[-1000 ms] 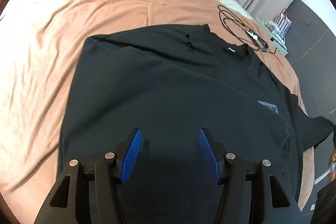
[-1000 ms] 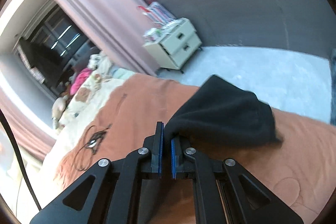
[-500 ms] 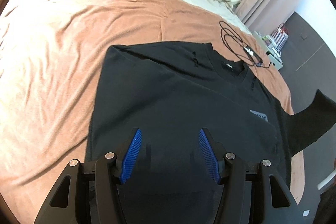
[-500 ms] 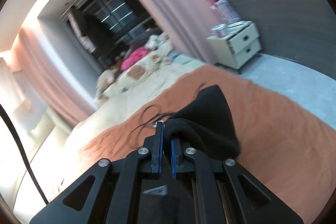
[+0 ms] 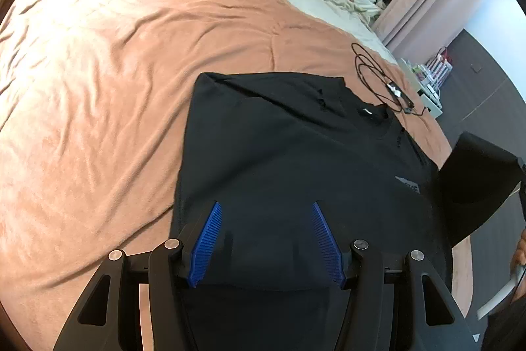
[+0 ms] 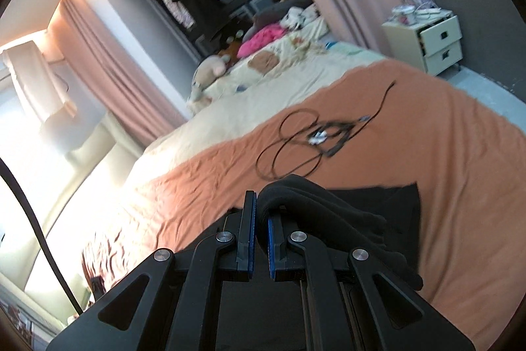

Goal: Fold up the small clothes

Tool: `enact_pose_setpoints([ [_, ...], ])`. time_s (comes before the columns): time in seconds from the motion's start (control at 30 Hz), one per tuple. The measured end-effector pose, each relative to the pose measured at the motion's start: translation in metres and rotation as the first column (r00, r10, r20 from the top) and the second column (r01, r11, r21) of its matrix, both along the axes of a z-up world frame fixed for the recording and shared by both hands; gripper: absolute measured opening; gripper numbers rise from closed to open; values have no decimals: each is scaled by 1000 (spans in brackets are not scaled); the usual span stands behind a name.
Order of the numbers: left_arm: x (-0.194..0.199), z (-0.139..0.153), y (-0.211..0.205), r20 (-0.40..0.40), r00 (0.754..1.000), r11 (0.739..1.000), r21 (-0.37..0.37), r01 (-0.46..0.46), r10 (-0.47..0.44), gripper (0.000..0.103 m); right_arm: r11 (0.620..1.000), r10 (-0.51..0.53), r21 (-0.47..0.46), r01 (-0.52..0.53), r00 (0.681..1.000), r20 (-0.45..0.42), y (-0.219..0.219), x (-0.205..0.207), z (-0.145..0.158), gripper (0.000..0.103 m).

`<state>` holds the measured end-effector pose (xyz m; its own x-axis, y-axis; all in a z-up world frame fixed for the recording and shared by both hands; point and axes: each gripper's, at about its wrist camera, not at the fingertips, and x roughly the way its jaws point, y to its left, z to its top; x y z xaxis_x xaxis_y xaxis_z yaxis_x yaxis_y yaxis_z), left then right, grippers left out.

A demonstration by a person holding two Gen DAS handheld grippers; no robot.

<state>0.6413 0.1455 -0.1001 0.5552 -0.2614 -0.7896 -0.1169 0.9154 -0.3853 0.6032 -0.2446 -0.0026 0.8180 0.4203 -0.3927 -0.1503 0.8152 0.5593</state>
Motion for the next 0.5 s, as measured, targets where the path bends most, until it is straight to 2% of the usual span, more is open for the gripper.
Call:
enact_pose_setpoints([
  [0.17,-3,-2,4,-3,1000,1000,-10,-3,3,59,997,66,-29,-67,996,-59,36,32,-14,3],
  [0.27,-2,2,2,3,1000,1000,-9,6,-6,59,989,101,-92,-115,984,-145,54,46,-32,4],
  [0.3,-2,4,0,6,1000,1000,-1,12,-12,59,984,123,-101,-144,974,-190,59,51,-42,7],
  [0.37,-2,6,-3,10,1000,1000,8,24,-24,59,973,156,-121,-197,945,-288,67,59,-61,31],
  [0.4,-1,8,-6,11,999,1000,8,30,-30,59,966,174,-127,-227,927,-331,69,62,-72,54],
  [0.43,-1,8,-8,12,999,999,7,33,-33,59,960,197,-120,-253,915,-353,69,63,-81,67],
  [0.5,-1,8,-13,9,999,999,7,40,-40,59,953,222,-113,-281,902,-370,66,60,-92,67],
])
